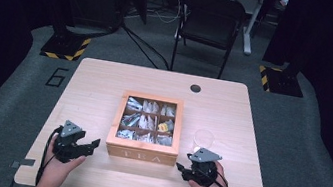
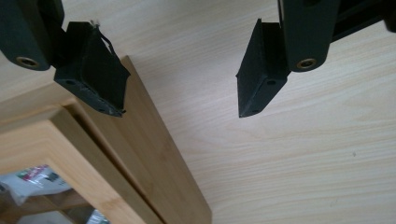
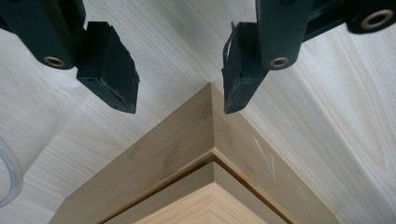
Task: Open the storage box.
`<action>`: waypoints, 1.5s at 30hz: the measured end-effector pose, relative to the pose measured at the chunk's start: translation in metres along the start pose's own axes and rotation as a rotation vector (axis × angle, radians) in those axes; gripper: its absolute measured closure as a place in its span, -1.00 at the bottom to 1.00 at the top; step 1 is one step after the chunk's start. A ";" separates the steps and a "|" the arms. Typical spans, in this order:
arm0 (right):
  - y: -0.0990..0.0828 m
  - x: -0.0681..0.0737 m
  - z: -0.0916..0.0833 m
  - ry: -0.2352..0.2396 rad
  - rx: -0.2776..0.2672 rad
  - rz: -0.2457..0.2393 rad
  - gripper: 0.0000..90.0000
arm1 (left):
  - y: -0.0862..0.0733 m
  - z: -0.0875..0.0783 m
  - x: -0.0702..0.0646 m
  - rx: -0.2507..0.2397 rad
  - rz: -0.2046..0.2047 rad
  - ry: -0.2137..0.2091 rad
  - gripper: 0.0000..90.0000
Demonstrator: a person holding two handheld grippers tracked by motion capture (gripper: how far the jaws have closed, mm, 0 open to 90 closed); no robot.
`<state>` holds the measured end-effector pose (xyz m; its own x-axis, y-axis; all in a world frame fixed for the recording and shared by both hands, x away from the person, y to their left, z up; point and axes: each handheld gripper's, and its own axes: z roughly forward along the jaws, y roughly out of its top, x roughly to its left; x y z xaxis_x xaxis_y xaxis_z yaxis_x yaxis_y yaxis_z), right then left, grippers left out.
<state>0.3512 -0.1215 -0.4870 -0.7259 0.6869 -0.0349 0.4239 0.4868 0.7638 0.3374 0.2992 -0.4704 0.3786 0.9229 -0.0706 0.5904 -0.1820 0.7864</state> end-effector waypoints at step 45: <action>0.004 0.000 -0.001 0.046 -0.049 0.019 0.07 | 0.001 0.010 -0.043 -0.035 0.146 -0.097 0.51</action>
<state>0.3524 -0.1202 -0.4831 -0.7425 0.6697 0.0086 0.4117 0.4463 0.7946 0.3288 0.2561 -0.4727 0.5264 0.8501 -0.0122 0.4996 -0.2977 0.8135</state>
